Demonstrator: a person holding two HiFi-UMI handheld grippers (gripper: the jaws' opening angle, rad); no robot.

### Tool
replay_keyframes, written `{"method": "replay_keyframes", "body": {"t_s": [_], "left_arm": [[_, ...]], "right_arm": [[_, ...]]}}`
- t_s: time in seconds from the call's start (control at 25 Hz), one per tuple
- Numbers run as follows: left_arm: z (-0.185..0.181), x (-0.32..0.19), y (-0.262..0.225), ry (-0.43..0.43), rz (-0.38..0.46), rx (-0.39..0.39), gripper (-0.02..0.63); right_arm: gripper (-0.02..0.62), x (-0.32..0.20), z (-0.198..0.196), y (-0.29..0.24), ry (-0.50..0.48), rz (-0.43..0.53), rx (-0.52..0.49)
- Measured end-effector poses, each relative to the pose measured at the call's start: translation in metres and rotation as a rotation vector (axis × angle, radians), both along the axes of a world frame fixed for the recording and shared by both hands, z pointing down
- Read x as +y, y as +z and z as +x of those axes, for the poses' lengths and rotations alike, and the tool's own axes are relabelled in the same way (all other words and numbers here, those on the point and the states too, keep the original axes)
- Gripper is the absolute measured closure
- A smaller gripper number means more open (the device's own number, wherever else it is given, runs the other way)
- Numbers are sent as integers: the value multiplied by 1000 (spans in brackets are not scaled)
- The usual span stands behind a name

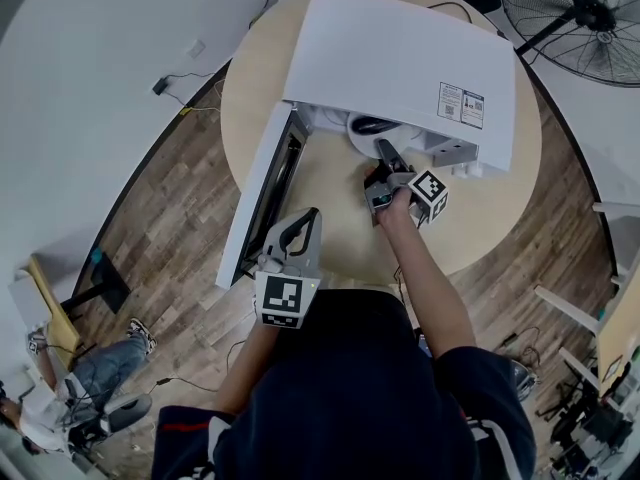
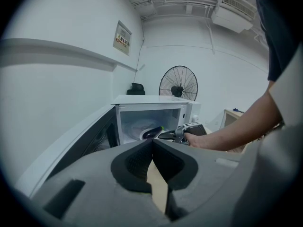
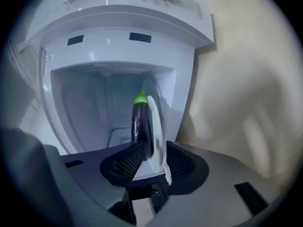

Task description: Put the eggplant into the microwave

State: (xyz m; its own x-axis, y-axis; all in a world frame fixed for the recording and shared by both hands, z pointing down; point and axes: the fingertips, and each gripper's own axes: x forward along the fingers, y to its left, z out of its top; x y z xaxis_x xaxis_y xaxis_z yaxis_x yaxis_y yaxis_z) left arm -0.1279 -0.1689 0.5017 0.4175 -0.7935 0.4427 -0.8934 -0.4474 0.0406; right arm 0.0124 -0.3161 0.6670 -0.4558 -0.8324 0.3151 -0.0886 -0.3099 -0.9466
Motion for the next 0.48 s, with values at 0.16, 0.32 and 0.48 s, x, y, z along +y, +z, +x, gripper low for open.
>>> {"method": "replay_keyframes", "body": {"t_s": [0.16,0.32,0.48], "left_arm": [[4,-2,-1,17,6,6,590],[11,-4,-3,35,15,15,589],[14,-4,-3,45,14,26,589]], "right_arm": [[457,13,1,-4,-70,24,64],[457,26,6,-5,-128,35,133],[485,38,13,-8,-201,62,275]]}}
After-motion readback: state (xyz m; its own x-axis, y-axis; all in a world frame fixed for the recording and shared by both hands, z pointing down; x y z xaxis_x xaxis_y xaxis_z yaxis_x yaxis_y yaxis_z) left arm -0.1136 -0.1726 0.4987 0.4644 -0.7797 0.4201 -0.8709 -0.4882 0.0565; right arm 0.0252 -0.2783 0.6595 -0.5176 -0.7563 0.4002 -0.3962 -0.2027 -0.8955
